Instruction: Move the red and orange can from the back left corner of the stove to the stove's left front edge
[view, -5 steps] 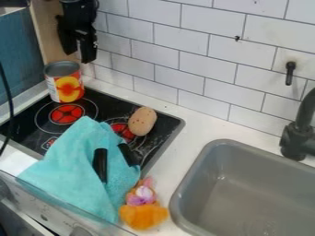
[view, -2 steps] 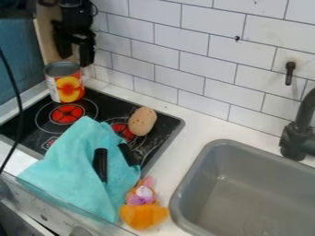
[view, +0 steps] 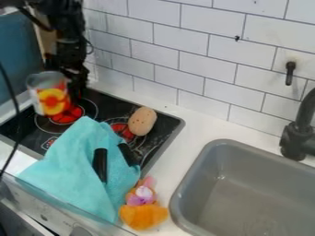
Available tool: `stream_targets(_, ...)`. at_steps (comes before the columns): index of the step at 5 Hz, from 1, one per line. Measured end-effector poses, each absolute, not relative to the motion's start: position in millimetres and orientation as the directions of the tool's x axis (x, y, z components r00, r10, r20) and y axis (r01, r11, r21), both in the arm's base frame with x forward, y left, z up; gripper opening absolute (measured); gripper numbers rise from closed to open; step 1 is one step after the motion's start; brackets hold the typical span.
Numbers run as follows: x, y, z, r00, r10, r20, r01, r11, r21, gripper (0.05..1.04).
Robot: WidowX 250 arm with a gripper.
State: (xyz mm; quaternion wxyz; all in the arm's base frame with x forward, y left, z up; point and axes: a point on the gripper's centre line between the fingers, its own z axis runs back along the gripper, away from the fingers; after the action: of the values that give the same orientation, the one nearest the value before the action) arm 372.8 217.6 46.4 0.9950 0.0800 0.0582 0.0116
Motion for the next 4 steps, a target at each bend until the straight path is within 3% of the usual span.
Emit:
stream_targets(1,350.9,211.6,45.8,0.985,0.038,-0.170,-0.010,0.986,0.165,1.000)
stream_targets(3,312.0,208.6,90.8,0.983,0.076,-0.165,-0.048,0.985,0.168,1.000)
stream_targets(4,302.1,213.3,95.1,0.983,0.099,-0.155,-0.073,0.984,0.164,1.000)
